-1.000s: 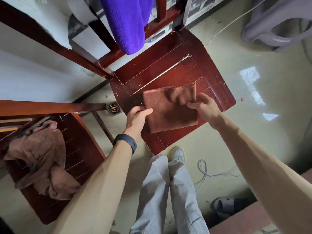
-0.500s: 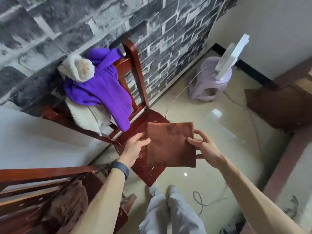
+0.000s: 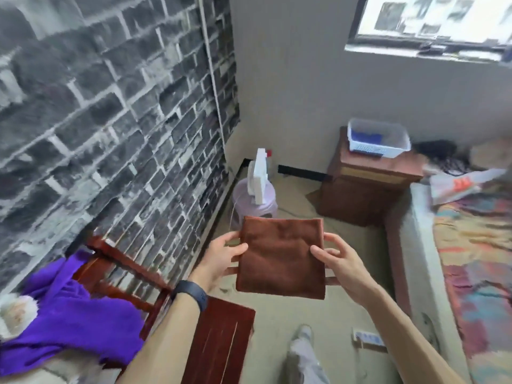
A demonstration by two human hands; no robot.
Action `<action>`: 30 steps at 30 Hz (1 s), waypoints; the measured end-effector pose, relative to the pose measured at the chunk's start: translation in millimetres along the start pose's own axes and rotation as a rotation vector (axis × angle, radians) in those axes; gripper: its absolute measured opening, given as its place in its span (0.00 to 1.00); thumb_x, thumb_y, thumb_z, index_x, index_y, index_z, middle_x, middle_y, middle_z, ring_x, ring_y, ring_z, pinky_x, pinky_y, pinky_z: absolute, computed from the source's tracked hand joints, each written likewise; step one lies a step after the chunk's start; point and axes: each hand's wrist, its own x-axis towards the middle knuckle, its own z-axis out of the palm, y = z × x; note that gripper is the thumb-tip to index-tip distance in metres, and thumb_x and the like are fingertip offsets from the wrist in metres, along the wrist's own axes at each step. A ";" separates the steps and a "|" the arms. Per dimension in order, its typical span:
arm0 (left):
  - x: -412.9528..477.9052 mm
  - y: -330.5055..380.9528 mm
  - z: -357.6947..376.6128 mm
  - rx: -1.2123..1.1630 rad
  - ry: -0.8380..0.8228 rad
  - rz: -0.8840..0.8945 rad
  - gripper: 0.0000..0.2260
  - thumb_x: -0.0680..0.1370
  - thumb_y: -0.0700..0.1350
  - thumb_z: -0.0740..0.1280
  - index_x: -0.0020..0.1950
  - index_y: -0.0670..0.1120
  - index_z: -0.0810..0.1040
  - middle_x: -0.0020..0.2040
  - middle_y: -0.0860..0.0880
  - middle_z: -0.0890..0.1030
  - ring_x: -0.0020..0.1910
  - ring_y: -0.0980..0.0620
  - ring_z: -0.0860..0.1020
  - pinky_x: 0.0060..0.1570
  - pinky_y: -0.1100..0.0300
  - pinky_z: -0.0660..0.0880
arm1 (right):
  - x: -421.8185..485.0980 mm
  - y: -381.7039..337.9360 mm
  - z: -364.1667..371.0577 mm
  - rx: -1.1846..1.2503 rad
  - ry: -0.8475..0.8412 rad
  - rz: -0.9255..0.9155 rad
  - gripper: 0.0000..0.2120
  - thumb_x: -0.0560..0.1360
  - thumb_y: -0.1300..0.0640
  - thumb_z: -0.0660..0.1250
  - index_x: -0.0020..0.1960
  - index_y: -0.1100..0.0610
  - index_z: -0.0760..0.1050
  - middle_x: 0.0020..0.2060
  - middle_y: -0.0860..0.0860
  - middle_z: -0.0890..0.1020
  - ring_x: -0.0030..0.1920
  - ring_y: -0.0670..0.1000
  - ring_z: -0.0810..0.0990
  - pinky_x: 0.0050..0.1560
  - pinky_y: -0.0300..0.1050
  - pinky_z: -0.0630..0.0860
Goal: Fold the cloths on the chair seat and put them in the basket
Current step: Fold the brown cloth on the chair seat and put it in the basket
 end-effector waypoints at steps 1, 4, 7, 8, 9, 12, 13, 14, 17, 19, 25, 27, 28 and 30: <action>14.9 13.1 17.2 0.008 -0.029 0.010 0.13 0.79 0.39 0.69 0.62 0.51 0.79 0.55 0.47 0.84 0.48 0.46 0.82 0.45 0.52 0.79 | 8.2 -7.0 -14.9 0.017 0.032 -0.014 0.13 0.77 0.54 0.73 0.60 0.45 0.77 0.48 0.56 0.86 0.47 0.53 0.85 0.41 0.57 0.84; 65.2 49.2 70.0 0.048 -0.095 0.029 0.13 0.80 0.38 0.67 0.64 0.48 0.78 0.51 0.48 0.84 0.45 0.47 0.81 0.39 0.56 0.79 | 39.4 -29.3 -62.8 0.069 0.112 -0.051 0.14 0.76 0.54 0.73 0.60 0.47 0.78 0.47 0.55 0.86 0.45 0.50 0.86 0.34 0.48 0.81; 115.7 87.2 127.4 0.075 -0.124 0.059 0.12 0.80 0.36 0.66 0.64 0.43 0.78 0.49 0.47 0.84 0.43 0.48 0.81 0.38 0.58 0.79 | 80.1 -54.7 -113.8 0.118 0.160 -0.081 0.13 0.76 0.54 0.74 0.60 0.48 0.79 0.48 0.55 0.86 0.47 0.52 0.87 0.34 0.47 0.81; 132.2 100.1 146.9 0.094 -0.136 0.066 0.12 0.81 0.35 0.65 0.64 0.41 0.78 0.48 0.45 0.83 0.43 0.49 0.81 0.40 0.58 0.78 | 94.6 -62.3 -131.6 0.133 0.178 -0.087 0.13 0.76 0.54 0.74 0.59 0.49 0.79 0.47 0.56 0.86 0.46 0.52 0.87 0.35 0.48 0.81; 146.4 111.2 166.4 0.105 -0.151 0.067 0.11 0.81 0.34 0.64 0.62 0.39 0.77 0.46 0.45 0.83 0.40 0.51 0.82 0.40 0.59 0.78 | 107.5 -68.7 -149.1 0.141 0.195 -0.083 0.12 0.76 0.55 0.74 0.59 0.50 0.79 0.47 0.56 0.86 0.46 0.52 0.87 0.35 0.49 0.81; 184.4 142.8 219.8 0.118 -0.177 0.077 0.09 0.81 0.32 0.62 0.54 0.41 0.79 0.41 0.48 0.84 0.33 0.57 0.82 0.35 0.65 0.79 | 142.7 -91.6 -196.7 0.175 0.223 -0.081 0.12 0.76 0.55 0.74 0.58 0.50 0.79 0.47 0.56 0.86 0.46 0.53 0.87 0.38 0.53 0.83; 197.4 151.8 235.2 0.124 -0.183 0.073 0.10 0.81 0.32 0.62 0.54 0.43 0.80 0.41 0.50 0.85 0.36 0.56 0.83 0.39 0.63 0.80 | 154.7 -98.6 -212.2 0.183 0.233 -0.076 0.12 0.76 0.55 0.74 0.58 0.51 0.79 0.46 0.56 0.86 0.46 0.52 0.87 0.38 0.53 0.83; 210.9 160.6 249.7 0.136 -0.185 0.075 0.10 0.81 0.33 0.62 0.55 0.43 0.81 0.43 0.49 0.86 0.40 0.53 0.83 0.44 0.59 0.80 | 166.8 -106.0 -227.2 0.195 0.243 -0.072 0.12 0.76 0.56 0.74 0.58 0.51 0.79 0.46 0.57 0.86 0.45 0.52 0.87 0.37 0.53 0.82; 254.8 185.2 290.9 0.183 -0.190 0.080 0.11 0.81 0.35 0.63 0.60 0.42 0.81 0.54 0.41 0.84 0.50 0.44 0.81 0.56 0.45 0.75 | 210.1 -122.8 -273.3 0.226 0.269 -0.055 0.12 0.75 0.56 0.74 0.58 0.52 0.80 0.45 0.58 0.85 0.43 0.50 0.86 0.36 0.51 0.82; 277.1 196.0 307.9 0.231 -0.166 0.075 0.10 0.81 0.35 0.64 0.60 0.42 0.80 0.56 0.39 0.83 0.50 0.43 0.80 0.54 0.46 0.75 | 233.8 -130.0 -291.2 0.223 0.279 -0.042 0.12 0.75 0.56 0.74 0.58 0.50 0.80 0.44 0.57 0.85 0.43 0.51 0.86 0.36 0.51 0.82; 393.4 225.4 365.4 0.241 -0.197 0.002 0.10 0.81 0.35 0.63 0.59 0.44 0.80 0.45 0.48 0.83 0.40 0.51 0.80 0.39 0.60 0.77 | 341.3 -147.0 -351.4 0.235 0.319 0.023 0.13 0.75 0.55 0.75 0.58 0.50 0.80 0.45 0.56 0.85 0.41 0.51 0.86 0.38 0.52 0.82; 439.0 235.4 384.7 0.253 -0.208 -0.038 0.10 0.82 0.36 0.63 0.55 0.48 0.81 0.45 0.50 0.83 0.40 0.53 0.80 0.38 0.61 0.77 | 382.7 -152.1 -370.9 0.229 0.338 0.047 0.12 0.75 0.54 0.74 0.58 0.50 0.80 0.44 0.54 0.86 0.41 0.51 0.86 0.38 0.51 0.82; 461.8 240.0 394.2 0.269 -0.215 -0.060 0.10 0.82 0.36 0.63 0.53 0.48 0.81 0.45 0.50 0.83 0.40 0.52 0.79 0.38 0.62 0.76 | 403.3 -154.0 -380.2 0.228 0.351 0.064 0.12 0.75 0.54 0.74 0.58 0.49 0.80 0.44 0.53 0.86 0.41 0.51 0.86 0.38 0.51 0.82; 507.5 247.5 412.9 0.294 -0.221 -0.097 0.10 0.82 0.36 0.63 0.54 0.48 0.82 0.44 0.49 0.83 0.40 0.51 0.78 0.38 0.62 0.75 | 442.9 -158.2 -397.9 0.222 0.380 0.103 0.12 0.75 0.53 0.74 0.58 0.49 0.80 0.45 0.53 0.87 0.42 0.51 0.86 0.39 0.52 0.82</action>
